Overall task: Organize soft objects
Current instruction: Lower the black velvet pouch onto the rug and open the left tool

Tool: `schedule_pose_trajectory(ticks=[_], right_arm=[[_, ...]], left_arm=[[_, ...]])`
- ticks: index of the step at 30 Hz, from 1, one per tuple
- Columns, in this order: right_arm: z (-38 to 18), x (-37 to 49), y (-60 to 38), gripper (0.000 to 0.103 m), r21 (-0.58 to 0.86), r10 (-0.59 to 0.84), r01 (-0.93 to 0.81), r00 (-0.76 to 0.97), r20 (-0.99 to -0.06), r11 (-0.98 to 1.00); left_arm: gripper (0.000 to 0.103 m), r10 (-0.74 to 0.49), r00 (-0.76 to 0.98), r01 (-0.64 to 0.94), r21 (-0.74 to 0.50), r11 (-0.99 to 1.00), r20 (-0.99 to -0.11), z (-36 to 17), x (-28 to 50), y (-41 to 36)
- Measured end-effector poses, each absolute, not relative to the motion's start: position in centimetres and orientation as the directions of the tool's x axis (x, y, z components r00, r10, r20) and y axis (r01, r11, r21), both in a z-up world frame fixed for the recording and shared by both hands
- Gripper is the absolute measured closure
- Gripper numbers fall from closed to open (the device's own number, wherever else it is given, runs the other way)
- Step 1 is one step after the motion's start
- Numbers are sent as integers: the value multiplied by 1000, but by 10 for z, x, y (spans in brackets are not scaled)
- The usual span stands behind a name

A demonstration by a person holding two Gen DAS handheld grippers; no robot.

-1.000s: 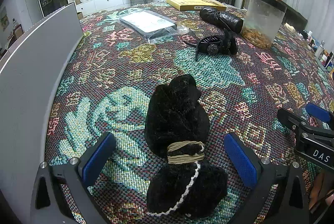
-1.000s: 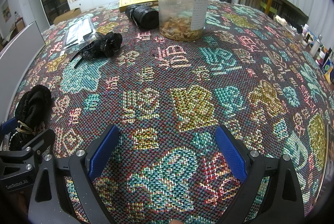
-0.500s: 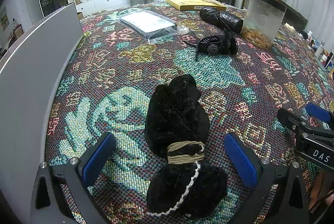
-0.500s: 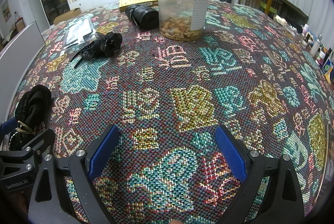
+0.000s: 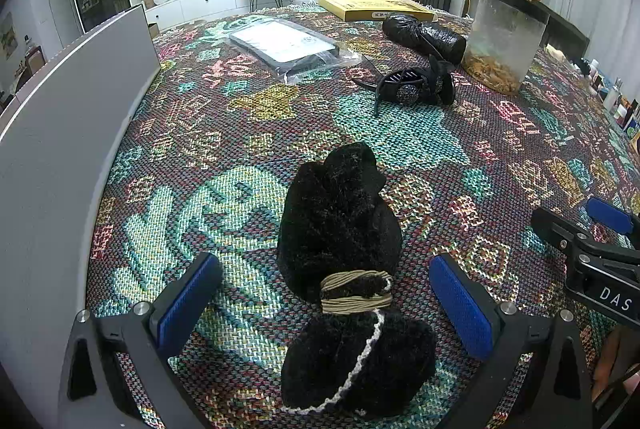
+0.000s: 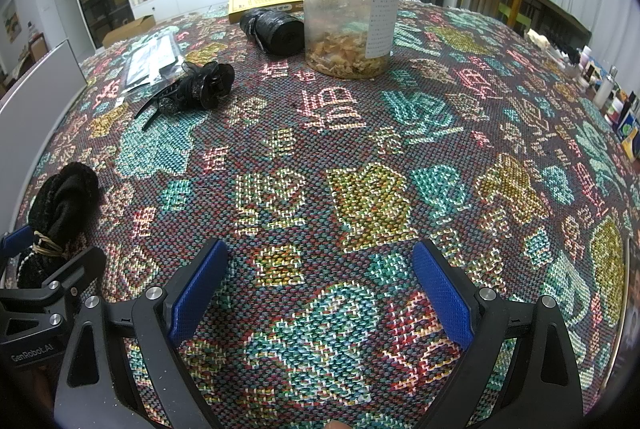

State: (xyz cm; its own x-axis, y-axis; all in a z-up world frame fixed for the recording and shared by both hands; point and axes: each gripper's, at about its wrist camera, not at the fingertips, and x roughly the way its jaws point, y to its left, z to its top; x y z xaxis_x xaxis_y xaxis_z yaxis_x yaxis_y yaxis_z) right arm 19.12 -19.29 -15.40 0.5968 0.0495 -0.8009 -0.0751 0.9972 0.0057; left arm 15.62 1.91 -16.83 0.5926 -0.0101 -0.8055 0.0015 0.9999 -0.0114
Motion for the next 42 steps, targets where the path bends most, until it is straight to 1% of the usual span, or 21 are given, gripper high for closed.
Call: schedule_pose_trajectory(ticks=[39,42], right_arm=[[-154,191,-192,7,7,50,-75,597,-801,997],[-153,189,-195,7,27,80,-98,599,-797,995]], left_arm=[[0,-11,592,2,-12,1000,-806,-168,156,19],[0,-12,592,2,-13,1000,-806,-168,156,19]])
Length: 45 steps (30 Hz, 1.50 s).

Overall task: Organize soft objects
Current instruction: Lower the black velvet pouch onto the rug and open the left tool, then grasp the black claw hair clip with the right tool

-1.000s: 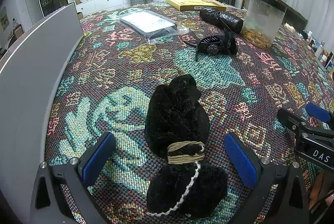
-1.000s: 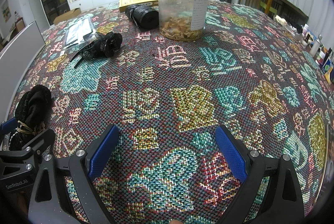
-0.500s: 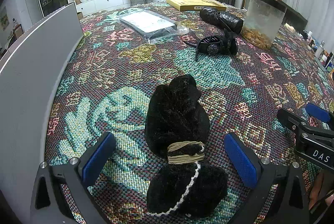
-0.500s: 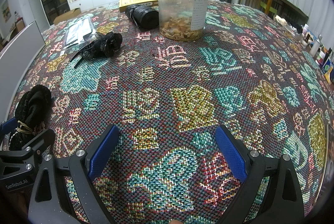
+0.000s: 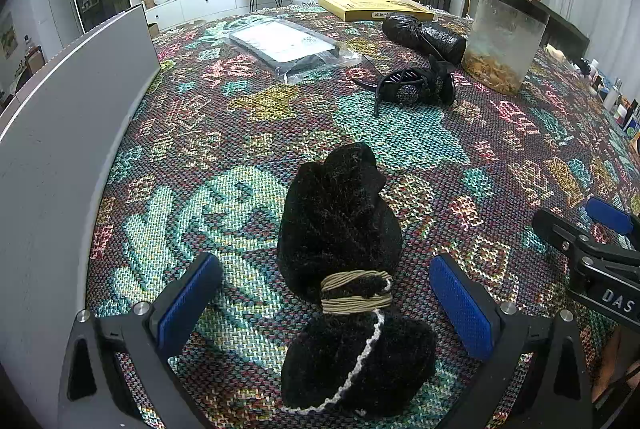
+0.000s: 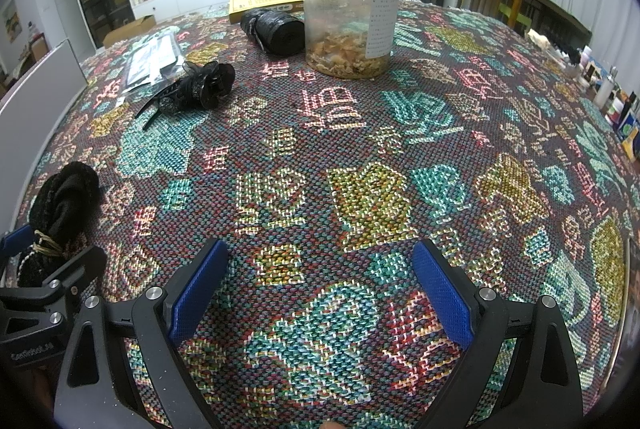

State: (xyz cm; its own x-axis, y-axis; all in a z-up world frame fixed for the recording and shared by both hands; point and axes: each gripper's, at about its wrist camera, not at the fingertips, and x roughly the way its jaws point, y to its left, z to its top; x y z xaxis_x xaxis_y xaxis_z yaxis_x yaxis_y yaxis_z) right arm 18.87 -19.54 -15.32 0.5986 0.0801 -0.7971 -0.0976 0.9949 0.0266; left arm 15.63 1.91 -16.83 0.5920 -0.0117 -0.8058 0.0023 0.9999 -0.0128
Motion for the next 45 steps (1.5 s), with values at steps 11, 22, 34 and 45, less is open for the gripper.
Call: schedule_pose_trajectory(ticks=[11,22,34,45], right_arm=[[-143,194,-229,8,306,368,-208,607,-705,929],[-124,293,-109,9,-112,424,-718,521,-741,687],[-136,268,-159,30,125,366,-505,412,-834,854],[-111,343,-353,27,210,140,61,561,-816,976]], left_arm=[[0,-12,592,2,-13,1000,-806,-168,156,19],[0,-12,592,3,-13,1000,-806,-168,156,19],[0,-12,591,3,-13,1000,-806,-169,156,19],[0,-8,591,3,-8,1000,-806,-168,156,18]])
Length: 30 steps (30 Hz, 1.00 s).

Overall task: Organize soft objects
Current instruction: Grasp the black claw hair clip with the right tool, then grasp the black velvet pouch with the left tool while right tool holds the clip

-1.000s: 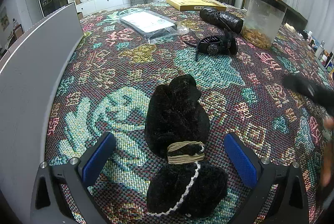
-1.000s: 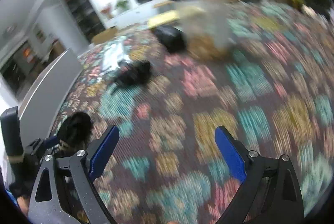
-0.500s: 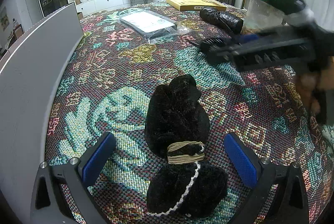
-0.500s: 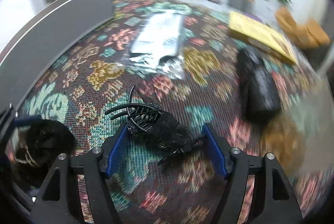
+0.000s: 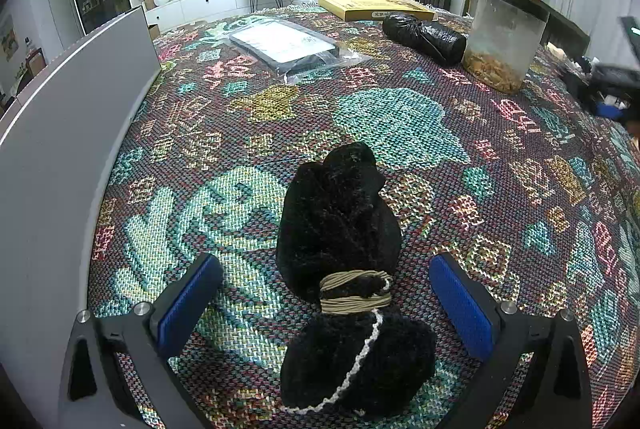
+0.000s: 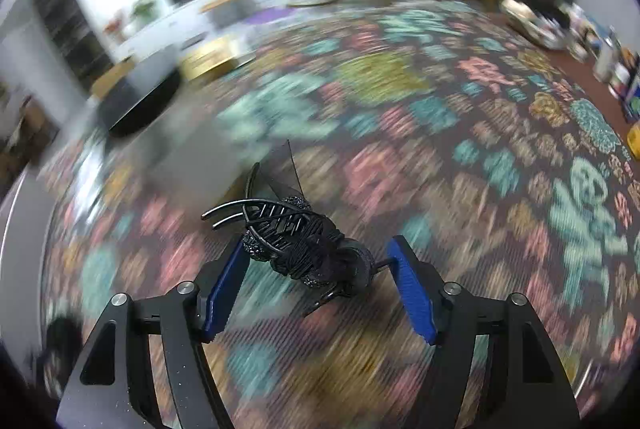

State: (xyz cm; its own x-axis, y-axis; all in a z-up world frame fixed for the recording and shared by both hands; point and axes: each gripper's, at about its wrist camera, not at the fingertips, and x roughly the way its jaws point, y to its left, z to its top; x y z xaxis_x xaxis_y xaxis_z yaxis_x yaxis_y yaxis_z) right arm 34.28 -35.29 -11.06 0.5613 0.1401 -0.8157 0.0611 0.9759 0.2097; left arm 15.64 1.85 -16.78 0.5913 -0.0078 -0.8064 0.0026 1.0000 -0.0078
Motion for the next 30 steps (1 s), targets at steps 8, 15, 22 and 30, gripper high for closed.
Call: schedule_pose_trajectory(ticks=[8,15,22,30], right_arm=[[-111,382,-387,20,283,263,-23,443,-857,959],[-123,381,-334,27,6,115,-290,361,-925,957],[-114,387,-353,70,66,91,-71,434,-896,995],[-28,343,-343,70,141,168,-92,573,-802,986]], left_arm=[[0,-19,584,8,-18,1000,-812,-167,156,19],[0,-74,540,38,-64,997,-838,-163,141,20],[71,-151,559,60,-142,988,-815,-148,158,17],[71,-140,629,67,-126,990,-765,-91,132,21]])
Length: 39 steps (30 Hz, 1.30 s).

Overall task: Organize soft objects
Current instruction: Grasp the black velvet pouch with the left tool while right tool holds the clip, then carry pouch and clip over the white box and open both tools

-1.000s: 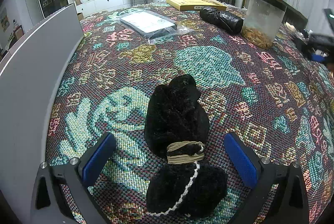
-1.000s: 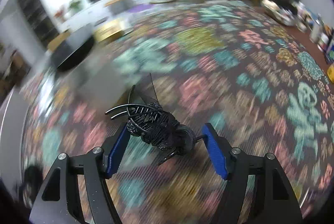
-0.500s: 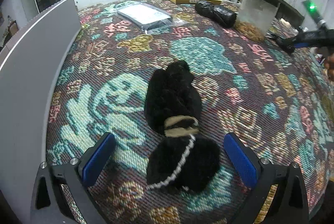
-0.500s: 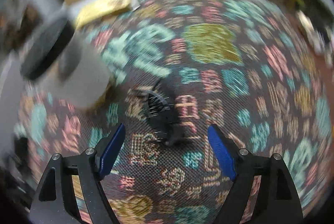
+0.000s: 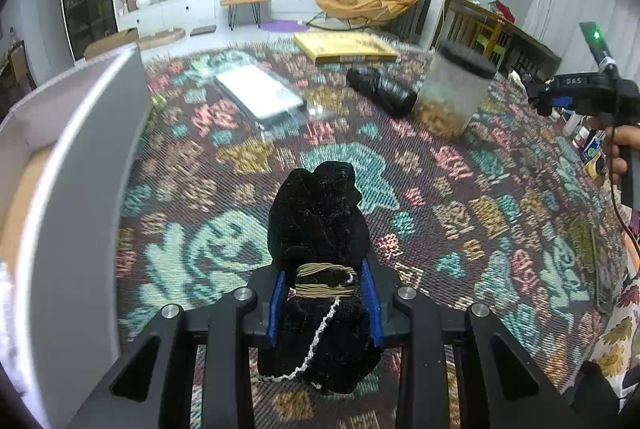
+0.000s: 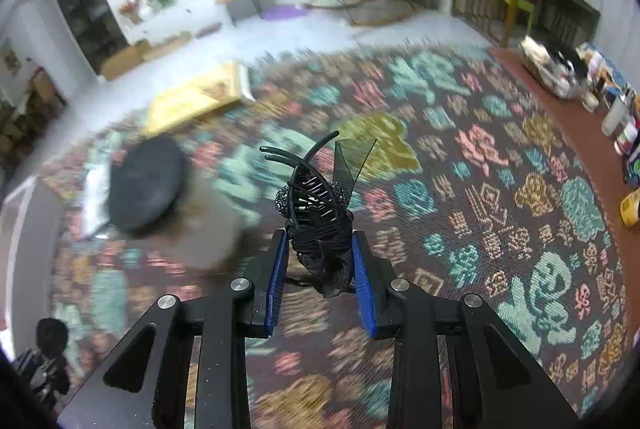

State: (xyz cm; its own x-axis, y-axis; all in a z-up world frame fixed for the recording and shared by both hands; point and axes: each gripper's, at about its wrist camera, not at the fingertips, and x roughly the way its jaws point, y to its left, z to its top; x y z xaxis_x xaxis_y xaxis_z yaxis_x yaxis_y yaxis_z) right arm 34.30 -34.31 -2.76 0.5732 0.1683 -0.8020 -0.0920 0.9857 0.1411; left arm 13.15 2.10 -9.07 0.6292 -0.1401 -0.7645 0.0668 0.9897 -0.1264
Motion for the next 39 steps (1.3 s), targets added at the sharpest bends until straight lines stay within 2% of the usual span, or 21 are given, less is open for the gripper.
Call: schedule_pose_trajectory(ticks=[6,10,13,18,19,20,21,22,23,24,26,29,32,34,39], right_arm=[[22,294,-272,70,179,271,-211,580,-768,961],[49,256,-192,70,212,383,-349,548,-743,913],[59,224,-119,70,289,511,-466,474,-717,836],[47,165,5,69,449,702,-620,242,-670,643],[38,152,33,66,484,727,-639,176,-664,598],[31,145,49,57,502,737,-647,140,-662,574],[23,138,65,42,524,747,-653,99,-657,547],[13,130,80,13,551,756,-651,56,-652,523],[8,128,83,14,559,761,-647,50,-647,518],[3,127,81,14,558,763,-649,54,-644,517],[-4,124,66,14,470,727,-680,136,-673,563],[-19,125,22,14,263,613,-683,337,-714,682],[-54,135,-40,14,35,410,-576,537,-737,817],[-84,149,-81,14,-60,267,-468,600,-754,881],[-133,171,-154,14,-76,111,-270,616,-780,960]], left_arm=[[71,-104,683,54,-92,994,-723,-48,101,43],[71,-83,716,28,-91,996,-693,-23,72,80],[71,-39,731,-33,-92,995,-681,-11,45,127],[71,125,706,-230,-59,971,-697,-9,-2,225],[68,170,684,-281,-41,959,-709,-13,-9,245],[58,201,661,-321,-29,947,-723,-18,-14,261],[49,226,633,-361,-24,932,-741,-24,-19,278],[27,239,614,-390,-26,921,-752,-29,-24,291],[15,247,606,-406,-27,913,-756,-32,-28,298],[15,260,606,-423,-28,906,-752,-33,-34,305],[15,278,617,-443,-33,896,-736,-34,-46,314],[15,258,645,-439,-73,896,-719,-35,-53,315],[15,202,686,-400,-130,907,-699,-29,-49,302],[15,152,719,-351,-165,921,-678,-21,-43,284],[15,-27,783,-143,-223,964,-622,8,-11,205]])
